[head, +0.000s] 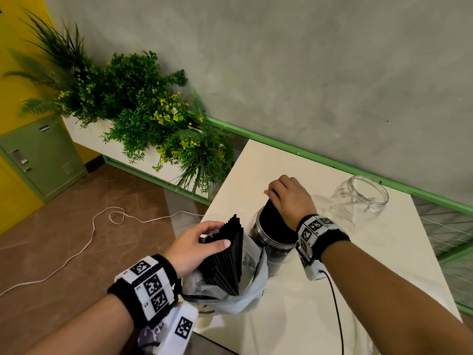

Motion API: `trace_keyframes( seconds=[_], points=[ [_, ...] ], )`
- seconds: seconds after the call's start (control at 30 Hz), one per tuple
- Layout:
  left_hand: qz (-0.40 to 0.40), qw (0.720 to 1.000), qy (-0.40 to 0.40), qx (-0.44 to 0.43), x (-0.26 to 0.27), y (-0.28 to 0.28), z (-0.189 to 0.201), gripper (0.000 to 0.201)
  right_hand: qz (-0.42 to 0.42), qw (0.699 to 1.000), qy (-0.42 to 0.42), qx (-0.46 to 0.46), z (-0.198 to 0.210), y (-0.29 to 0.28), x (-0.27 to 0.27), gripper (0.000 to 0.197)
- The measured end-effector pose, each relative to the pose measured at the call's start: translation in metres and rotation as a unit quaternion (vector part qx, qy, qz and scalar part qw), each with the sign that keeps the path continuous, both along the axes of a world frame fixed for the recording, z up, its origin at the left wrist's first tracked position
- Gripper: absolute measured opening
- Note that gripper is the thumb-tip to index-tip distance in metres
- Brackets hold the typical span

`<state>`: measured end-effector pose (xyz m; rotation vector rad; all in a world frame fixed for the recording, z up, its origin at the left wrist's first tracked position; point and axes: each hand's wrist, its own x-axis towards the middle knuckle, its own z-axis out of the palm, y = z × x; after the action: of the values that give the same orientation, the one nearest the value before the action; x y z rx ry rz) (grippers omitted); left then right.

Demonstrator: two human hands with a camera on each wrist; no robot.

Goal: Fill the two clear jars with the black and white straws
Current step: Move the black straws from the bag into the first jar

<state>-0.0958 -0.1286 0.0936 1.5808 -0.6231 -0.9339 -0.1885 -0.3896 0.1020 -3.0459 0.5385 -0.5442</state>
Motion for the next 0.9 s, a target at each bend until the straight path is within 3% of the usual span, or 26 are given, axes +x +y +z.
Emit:
trace_keyframes(
  seconds=[0.1, 0.17, 0.3, 0.43, 0.53, 0.67, 0.9],
  points=[
    [-0.002, 1.0, -0.007, -0.002, -0.001, 0.001, 0.0, 0.037, -0.055, 0.991, 0.115, 0.042, 0.003, -0.009, 0.005, 0.034],
    [-0.003, 1.0, -0.009, -0.002, -0.001, 0.0, -0.001, 0.036, -0.068, 0.984, 0.137, 0.094, 0.006, -0.011, 0.007, 0.036],
    [-0.002, 1.0, -0.012, -0.002, -0.001, -0.001, -0.001, 0.035, -0.061, 0.987, 0.098, 0.11, 0.012, -0.009, -0.001, 0.038],
    [-0.004, 1.0, -0.012, -0.003, 0.0, 0.0, -0.001, 0.035, -0.042, 0.989, 0.011, 0.143, 0.011, -0.004, -0.035, 0.056],
    [-0.004, 1.0, -0.009, -0.004, 0.0, 0.001, -0.002, 0.035, -0.006, 0.994, -0.047, 0.101, -0.002, 0.001, -0.067, 0.058],
    [-0.004, 1.0, -0.015, 0.0, 0.002, 0.001, -0.001, 0.035, 0.019, 0.997, 0.062, 0.03, -0.022, -0.001, -0.072, 0.059],
    [-0.003, 1.0, -0.009, -0.003, 0.0, -0.001, 0.0, 0.033, 0.016, 0.991, 0.124, 0.043, -0.014, -0.009, -0.031, 0.058]
  ],
)
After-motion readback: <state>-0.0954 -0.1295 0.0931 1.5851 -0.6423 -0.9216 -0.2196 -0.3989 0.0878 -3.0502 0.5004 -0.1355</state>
